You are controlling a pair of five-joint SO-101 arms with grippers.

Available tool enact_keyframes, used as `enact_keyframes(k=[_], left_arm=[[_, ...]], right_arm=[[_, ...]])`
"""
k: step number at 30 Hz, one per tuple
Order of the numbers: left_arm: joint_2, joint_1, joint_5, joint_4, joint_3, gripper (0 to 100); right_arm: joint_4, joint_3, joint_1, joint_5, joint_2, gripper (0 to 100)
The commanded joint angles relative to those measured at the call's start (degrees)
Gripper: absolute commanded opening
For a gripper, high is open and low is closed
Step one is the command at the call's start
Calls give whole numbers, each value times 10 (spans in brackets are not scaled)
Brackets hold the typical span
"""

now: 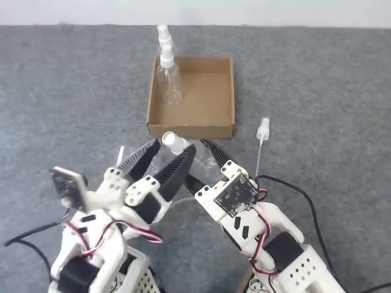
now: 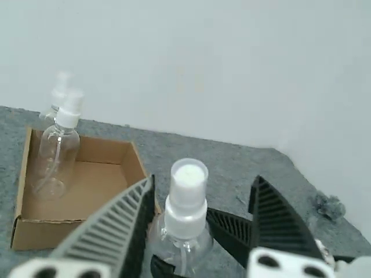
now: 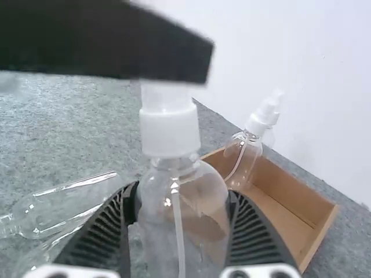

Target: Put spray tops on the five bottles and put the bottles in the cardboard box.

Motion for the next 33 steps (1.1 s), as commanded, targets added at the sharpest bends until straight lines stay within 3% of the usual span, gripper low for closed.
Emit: enact_keyframes(k=[1, 18, 23, 27, 33], left_arm=[[-10, -13, 20, 3, -36, 245], [-10, -18, 32, -35, -15, 242], [-10, -67, 63, -39, -19, 242], [-9, -68, 65, -53, -7, 241], [-9, -46, 58, -107, 40, 122]], right_arm=[[-16, -11, 2, 9, -7, 7], [-14, -11, 2, 8, -7, 7], [-15, -11, 2, 8, -7, 7], [-15, -11, 2, 7, -7, 7], [-14, -11, 2, 7, -10, 7]])
